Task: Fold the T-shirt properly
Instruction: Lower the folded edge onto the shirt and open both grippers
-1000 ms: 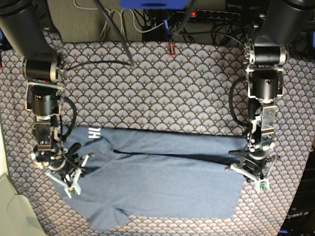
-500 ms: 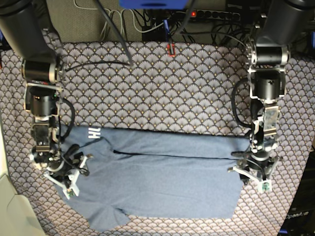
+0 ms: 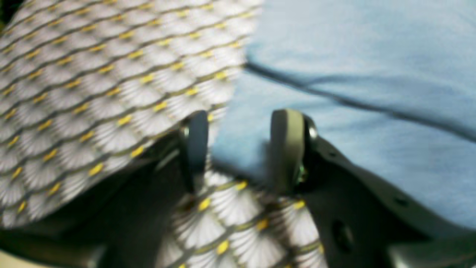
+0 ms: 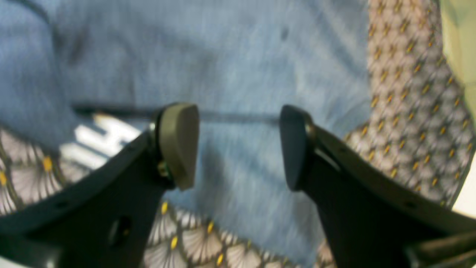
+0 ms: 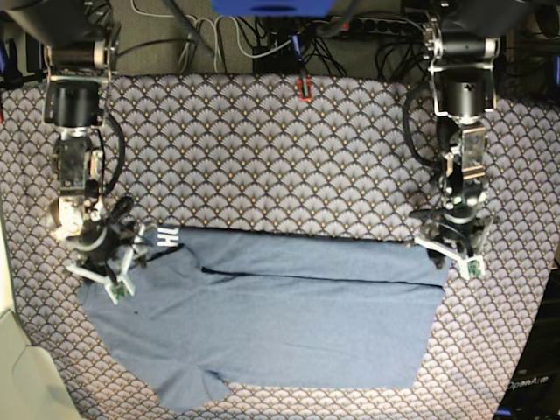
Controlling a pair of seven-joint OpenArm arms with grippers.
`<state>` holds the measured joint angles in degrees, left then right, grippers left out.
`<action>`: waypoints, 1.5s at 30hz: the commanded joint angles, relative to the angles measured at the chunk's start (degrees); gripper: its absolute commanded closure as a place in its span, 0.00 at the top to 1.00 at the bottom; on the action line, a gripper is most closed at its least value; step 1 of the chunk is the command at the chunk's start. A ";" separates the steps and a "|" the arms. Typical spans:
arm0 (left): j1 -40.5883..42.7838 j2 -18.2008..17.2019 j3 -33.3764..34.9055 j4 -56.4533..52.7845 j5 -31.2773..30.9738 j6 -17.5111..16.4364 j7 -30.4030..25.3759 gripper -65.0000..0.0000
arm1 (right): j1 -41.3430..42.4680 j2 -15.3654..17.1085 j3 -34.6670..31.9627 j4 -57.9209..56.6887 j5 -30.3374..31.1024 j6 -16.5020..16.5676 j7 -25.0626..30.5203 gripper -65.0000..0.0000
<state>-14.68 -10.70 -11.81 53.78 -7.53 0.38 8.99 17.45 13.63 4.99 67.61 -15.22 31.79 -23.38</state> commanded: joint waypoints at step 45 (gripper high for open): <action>-1.81 -0.07 -1.15 -5.56 0.10 -0.16 -5.35 0.08 | -1.50 4.97 11.49 1.18 0.59 -0.01 0.39 0.55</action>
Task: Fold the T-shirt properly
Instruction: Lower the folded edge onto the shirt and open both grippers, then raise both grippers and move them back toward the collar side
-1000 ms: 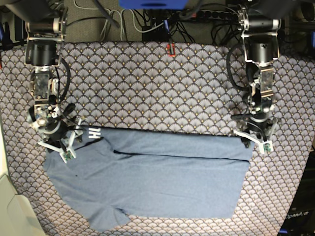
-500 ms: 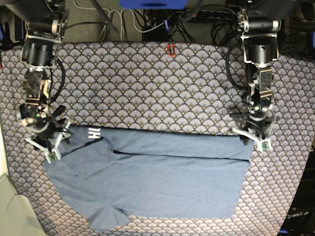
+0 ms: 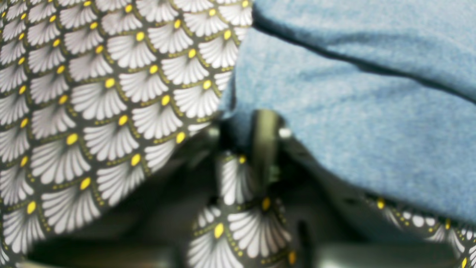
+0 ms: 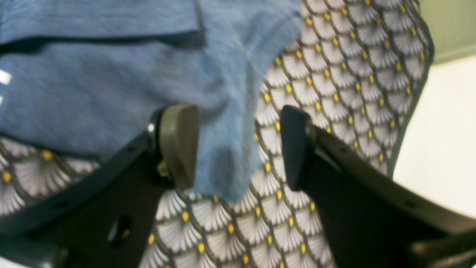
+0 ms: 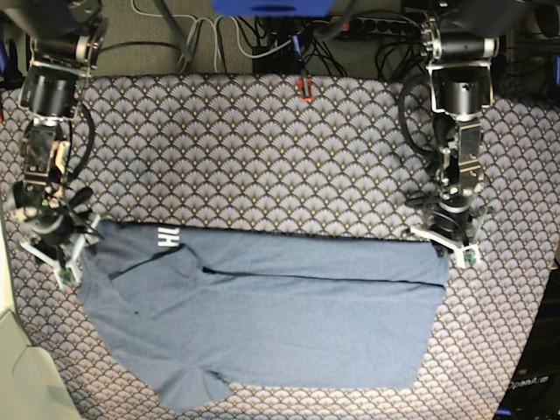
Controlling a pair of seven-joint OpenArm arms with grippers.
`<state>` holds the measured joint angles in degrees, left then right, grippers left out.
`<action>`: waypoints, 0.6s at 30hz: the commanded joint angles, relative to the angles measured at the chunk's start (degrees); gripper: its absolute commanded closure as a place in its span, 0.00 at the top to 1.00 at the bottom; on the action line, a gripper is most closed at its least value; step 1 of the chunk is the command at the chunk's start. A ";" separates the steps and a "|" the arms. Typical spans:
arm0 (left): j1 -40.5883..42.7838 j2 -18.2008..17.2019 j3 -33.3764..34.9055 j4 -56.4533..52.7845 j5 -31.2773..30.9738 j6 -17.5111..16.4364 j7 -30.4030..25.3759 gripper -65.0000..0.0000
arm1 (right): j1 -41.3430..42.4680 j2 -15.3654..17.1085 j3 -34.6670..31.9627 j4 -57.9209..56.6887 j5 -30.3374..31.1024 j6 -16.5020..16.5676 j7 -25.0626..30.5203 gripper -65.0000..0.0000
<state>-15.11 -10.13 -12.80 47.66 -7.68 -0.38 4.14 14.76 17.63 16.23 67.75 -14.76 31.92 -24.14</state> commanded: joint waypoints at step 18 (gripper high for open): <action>-1.28 -0.73 -0.08 0.74 0.25 0.60 -0.41 0.00 | -5.23 -0.35 2.63 0.61 0.39 0.03 1.68 0.55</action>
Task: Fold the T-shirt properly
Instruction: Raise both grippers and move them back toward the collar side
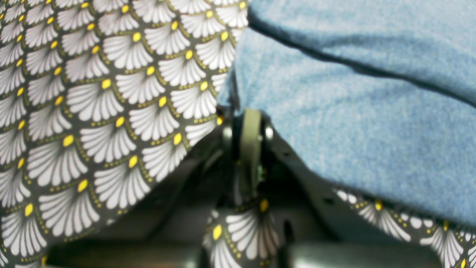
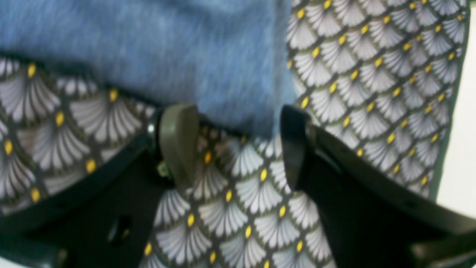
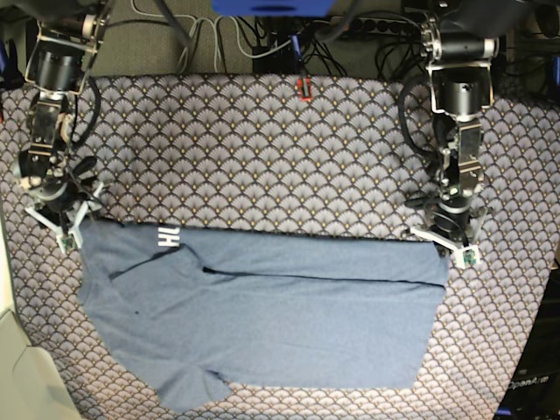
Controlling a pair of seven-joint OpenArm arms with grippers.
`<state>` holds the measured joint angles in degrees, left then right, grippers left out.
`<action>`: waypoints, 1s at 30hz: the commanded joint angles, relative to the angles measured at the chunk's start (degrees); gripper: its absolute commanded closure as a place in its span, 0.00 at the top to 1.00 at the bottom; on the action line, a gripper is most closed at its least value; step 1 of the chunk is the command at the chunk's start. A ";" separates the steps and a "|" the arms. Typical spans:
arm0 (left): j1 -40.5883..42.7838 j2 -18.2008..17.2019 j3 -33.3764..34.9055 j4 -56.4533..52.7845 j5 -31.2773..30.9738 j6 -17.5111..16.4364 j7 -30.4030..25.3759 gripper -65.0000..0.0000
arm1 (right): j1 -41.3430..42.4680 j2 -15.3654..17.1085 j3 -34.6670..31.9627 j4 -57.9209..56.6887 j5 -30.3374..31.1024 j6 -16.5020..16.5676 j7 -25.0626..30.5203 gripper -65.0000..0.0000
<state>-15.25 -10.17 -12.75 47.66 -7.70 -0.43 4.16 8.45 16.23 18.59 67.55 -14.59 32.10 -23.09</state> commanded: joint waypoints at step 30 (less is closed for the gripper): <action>0.08 -0.95 0.31 1.35 0.72 0.65 0.01 0.00 | 2.32 2.80 0.18 -4.65 4.08 0.03 0.72 0.00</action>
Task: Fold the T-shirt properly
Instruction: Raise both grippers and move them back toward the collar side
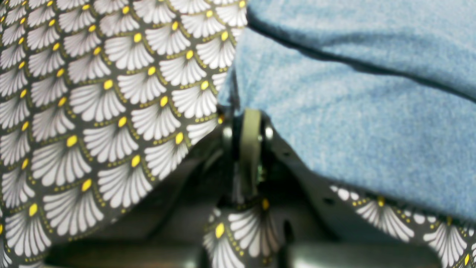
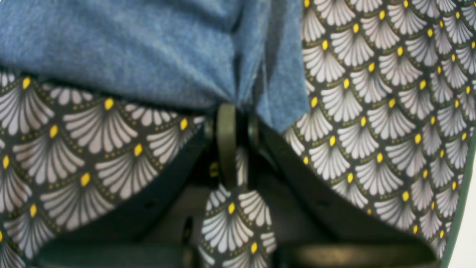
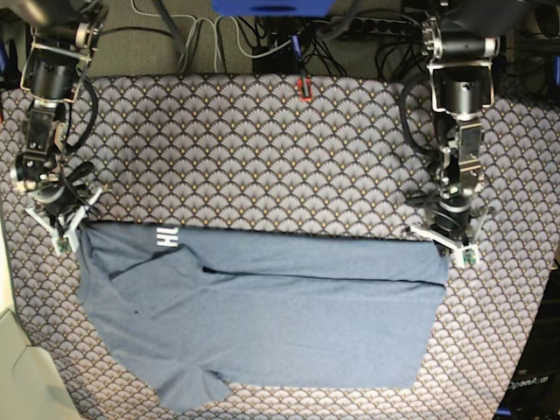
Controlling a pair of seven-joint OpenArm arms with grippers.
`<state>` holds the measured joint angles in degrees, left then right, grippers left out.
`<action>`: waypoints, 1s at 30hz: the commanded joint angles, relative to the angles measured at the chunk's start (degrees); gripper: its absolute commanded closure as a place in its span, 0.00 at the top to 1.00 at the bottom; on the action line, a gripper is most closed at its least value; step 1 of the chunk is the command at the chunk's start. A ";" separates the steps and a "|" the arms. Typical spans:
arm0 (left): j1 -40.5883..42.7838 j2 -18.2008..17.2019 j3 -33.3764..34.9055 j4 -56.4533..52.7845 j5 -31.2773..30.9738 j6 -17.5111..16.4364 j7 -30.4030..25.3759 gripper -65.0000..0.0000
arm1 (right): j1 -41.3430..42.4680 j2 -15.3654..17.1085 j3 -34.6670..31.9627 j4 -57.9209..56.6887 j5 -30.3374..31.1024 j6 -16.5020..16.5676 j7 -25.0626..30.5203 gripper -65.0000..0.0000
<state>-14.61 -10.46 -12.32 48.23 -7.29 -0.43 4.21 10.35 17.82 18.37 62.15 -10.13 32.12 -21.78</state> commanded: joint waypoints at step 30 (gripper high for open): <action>35.31 -1.54 -9.27 45.09 -0.05 0.56 15.09 0.00 | -36.33 0.51 5.50 36.44 13.16 2.21 -0.68 0.00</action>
<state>20.67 -11.25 -21.12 92.23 -7.66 -0.27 20.78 -25.76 17.47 23.27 97.67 2.70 34.72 -23.27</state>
